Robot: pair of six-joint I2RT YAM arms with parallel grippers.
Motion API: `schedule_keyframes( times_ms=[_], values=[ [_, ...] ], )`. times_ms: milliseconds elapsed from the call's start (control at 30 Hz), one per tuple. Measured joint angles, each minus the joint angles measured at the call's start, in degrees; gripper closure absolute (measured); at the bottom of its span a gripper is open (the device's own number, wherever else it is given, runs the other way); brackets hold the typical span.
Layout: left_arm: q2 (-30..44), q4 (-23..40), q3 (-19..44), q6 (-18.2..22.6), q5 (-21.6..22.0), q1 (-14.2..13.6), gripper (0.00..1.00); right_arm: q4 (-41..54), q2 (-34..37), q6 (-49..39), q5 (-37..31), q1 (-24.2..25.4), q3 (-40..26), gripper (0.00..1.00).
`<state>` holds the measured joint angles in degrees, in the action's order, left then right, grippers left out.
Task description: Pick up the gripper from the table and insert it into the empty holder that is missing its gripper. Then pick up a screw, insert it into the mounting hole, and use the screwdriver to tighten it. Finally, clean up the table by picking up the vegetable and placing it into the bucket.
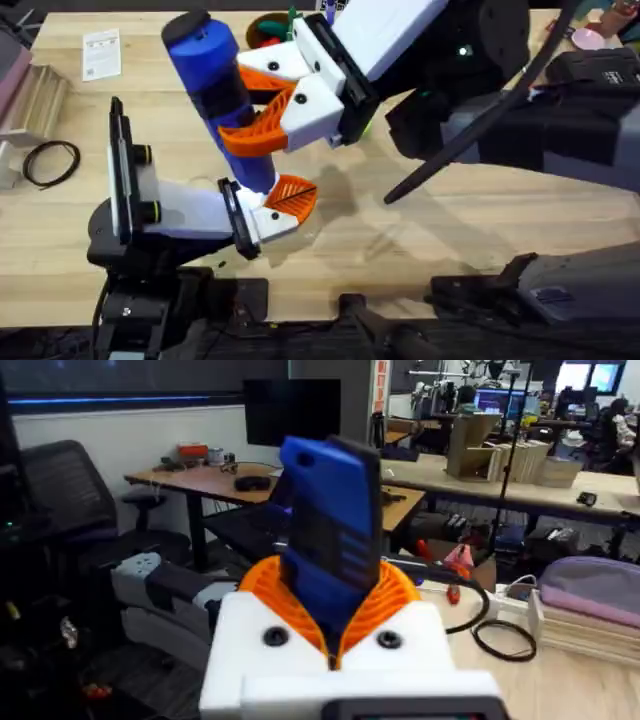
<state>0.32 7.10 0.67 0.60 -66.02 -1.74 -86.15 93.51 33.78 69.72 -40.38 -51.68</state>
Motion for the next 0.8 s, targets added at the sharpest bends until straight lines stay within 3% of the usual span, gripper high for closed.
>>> schedule_keyframes(
  times_ms=[800],
  values=[
    [-0.02, 0.0, 0.0, 0.0, 0.0, 0.0, 0.987, 0.41, 0.0, -0.85, 0.97, 0.0, 0.0, 0.98]
  ],
)
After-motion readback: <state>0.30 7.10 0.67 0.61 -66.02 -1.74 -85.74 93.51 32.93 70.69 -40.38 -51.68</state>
